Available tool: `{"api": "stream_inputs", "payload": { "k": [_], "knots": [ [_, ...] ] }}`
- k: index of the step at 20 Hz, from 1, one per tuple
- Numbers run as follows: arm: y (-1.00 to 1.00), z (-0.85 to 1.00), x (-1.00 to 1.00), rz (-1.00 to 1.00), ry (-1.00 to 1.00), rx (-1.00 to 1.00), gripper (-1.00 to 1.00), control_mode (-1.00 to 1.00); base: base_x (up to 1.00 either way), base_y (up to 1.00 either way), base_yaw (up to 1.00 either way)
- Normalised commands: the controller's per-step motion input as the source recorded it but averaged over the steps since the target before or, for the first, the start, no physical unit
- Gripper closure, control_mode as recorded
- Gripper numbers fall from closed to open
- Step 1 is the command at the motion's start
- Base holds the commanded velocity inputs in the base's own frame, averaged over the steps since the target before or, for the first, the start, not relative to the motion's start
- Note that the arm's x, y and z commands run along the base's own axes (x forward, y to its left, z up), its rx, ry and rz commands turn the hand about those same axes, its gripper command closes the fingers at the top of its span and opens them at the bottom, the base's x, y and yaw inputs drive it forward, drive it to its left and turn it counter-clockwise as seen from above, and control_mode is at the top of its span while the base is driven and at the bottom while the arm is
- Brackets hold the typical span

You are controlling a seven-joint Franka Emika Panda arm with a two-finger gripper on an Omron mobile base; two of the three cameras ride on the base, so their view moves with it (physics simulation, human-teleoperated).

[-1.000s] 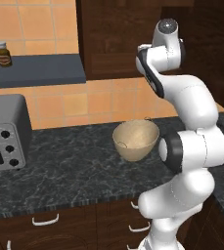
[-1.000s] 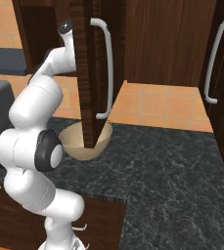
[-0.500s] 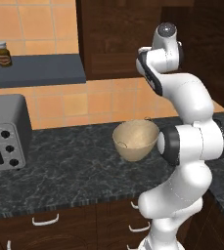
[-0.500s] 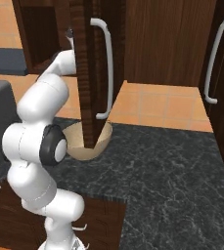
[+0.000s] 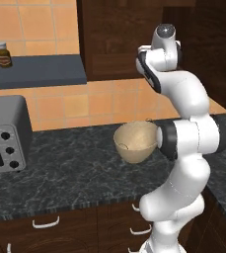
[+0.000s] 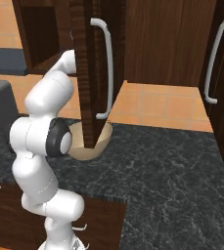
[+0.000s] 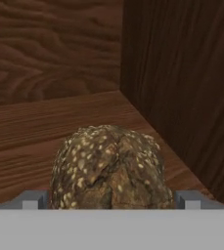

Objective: Open the cabinet, pick up the bread from the cabinet and place it in the basket. Then move the basket to the dining counter.

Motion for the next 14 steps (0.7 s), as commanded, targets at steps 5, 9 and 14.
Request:
{"api": "stream_inputs", "payload": {
  "k": [5,9,14],
  "knots": [
    [-0.09,-0.13,0.48,0.00,0.00,0.00,1.00,-1.00,0.00,0.00,0.00],
    [-0.01,-0.01,-0.22,0.00,-0.09,0.00,1.00,-1.00,0.00,0.00,0.00],
    [0.23,-0.12,-0.90,0.00,-0.16,-0.01,1.00,-1.00,0.00,0.00,0.00]
  ]
}}
